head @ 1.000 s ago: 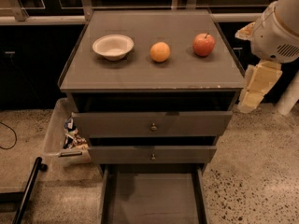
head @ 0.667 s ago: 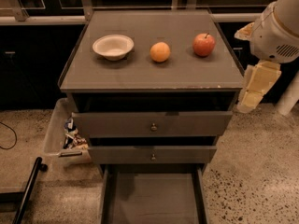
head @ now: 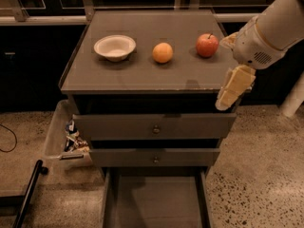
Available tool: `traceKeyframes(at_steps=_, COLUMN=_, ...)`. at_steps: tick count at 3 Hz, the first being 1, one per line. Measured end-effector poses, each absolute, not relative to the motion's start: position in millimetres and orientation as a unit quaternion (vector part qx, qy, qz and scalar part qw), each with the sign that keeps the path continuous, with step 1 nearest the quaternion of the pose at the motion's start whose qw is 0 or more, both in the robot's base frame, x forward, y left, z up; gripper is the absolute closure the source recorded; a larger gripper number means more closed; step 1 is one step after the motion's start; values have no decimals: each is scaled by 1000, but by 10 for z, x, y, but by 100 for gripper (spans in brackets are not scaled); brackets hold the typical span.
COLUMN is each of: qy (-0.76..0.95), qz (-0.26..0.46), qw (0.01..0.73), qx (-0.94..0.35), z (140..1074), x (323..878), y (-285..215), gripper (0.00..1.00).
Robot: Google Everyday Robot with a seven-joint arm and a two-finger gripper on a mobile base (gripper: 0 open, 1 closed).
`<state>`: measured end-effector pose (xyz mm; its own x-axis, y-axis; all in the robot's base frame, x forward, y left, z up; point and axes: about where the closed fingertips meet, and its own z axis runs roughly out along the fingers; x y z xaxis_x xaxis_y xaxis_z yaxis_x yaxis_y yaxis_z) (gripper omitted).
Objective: Place orange into bottom drawer
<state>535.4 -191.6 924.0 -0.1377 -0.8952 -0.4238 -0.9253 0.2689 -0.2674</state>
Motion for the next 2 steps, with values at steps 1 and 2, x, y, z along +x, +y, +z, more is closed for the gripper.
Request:
traceKeyframes(at_steps=1, qy=750, qz=61, qw=277, qx=-597, z=9107, x=5555, y=-1809, gripper=0)
traceKeyframes(at_steps=2, qy=746, qz=95, qw=290, qx=-591, z=8989, x=5743, y=-1740, gripper=0)
